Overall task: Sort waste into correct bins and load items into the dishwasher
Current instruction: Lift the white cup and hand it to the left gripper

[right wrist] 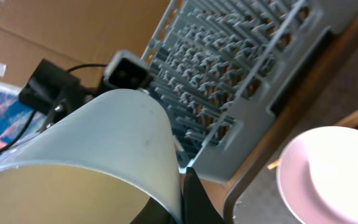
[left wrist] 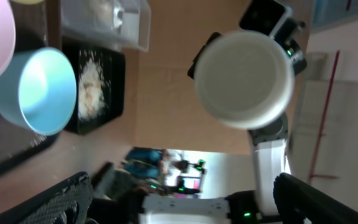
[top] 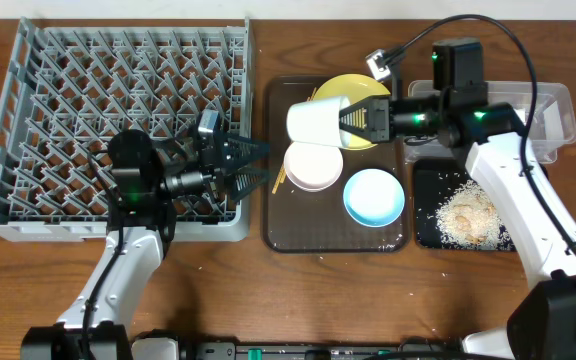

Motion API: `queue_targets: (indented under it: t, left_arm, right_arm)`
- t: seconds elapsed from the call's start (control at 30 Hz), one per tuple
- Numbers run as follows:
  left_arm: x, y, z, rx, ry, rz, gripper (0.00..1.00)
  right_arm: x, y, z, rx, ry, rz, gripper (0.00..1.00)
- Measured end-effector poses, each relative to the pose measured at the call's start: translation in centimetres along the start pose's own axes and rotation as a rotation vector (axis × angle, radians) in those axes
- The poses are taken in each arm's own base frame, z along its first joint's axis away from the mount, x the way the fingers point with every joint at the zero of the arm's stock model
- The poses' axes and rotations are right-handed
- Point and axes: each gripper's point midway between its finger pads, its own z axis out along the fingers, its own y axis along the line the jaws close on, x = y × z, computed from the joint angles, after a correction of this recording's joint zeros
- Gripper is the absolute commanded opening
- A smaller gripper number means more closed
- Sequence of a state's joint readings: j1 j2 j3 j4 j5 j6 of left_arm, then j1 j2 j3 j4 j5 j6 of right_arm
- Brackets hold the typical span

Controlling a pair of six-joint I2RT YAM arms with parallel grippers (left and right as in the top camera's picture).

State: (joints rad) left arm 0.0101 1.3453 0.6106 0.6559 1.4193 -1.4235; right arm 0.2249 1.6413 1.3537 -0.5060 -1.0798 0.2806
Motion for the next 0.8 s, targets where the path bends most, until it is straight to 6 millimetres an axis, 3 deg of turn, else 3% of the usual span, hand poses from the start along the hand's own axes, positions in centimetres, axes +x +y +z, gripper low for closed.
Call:
queue_targets:
  t: [0.4,0.53,0.8]
  left_arm:
    - [0.5,-0.3,0.2,0.006,0.028,-0.051,0.94]
    - [0.5,-0.4,0.2,0.006,0.031,-0.051,0.94]
    - [0.7,-0.4,0.2,0.007,0.042,-0.036,0.93]
  right_arm:
    - [1.7,-1.4,5.8,-0.170,0.116,0.019,0.01]
    - [2.9,-0.4,7.2,-0.226,0.165,0.022,0.01]
    - [3.9,1.7,8.0,-0.308,0.210,-0.007,0.01]
